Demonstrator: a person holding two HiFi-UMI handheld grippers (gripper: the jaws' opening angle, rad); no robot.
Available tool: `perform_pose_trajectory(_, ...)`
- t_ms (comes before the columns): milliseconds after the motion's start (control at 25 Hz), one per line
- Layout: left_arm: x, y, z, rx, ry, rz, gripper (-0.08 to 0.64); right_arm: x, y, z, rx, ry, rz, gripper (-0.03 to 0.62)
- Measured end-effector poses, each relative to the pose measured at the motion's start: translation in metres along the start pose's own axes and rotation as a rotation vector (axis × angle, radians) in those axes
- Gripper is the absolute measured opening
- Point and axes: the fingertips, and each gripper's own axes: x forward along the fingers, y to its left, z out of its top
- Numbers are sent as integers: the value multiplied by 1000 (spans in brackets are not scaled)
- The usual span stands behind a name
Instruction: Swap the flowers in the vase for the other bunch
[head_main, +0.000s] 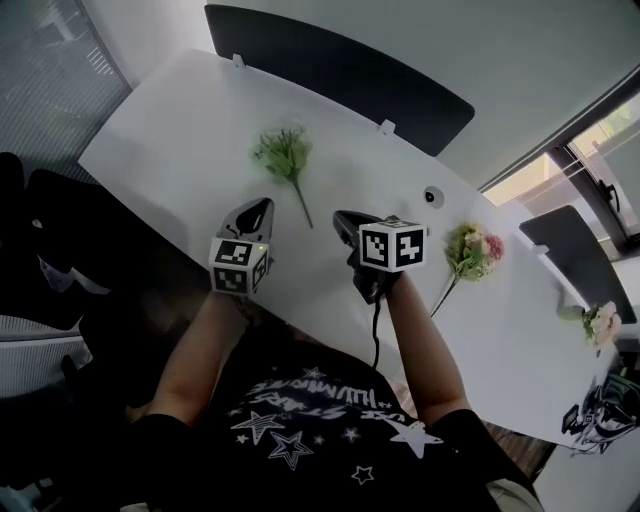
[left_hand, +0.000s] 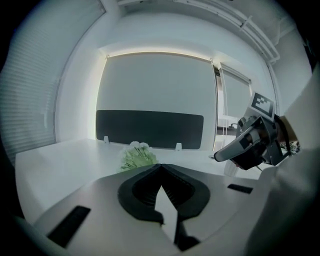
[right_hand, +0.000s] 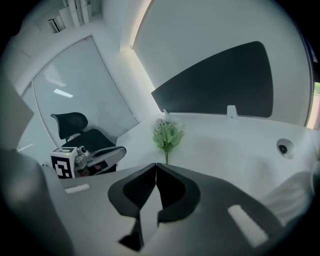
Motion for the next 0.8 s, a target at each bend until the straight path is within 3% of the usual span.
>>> perform_pose_trajectory(120, 11, 18, -2, -15, 26, -11, 6, 30, -2, 11, -6, 59, -20, 12)
perform_pose_trajectory(320, 29, 41, 2, -34, 39, -35, 6, 73, 1, 27, 89, 145, 44, 58)
perform_pose_trajectory(560, 46, 57, -12, -66, 77, -51, 6, 115, -8, 31, 99, 257, 26, 150)
perform_pose_trajectory(800, 64, 70, -23, -85, 115, -67, 6, 152, -23, 37, 97, 318, -36, 183)
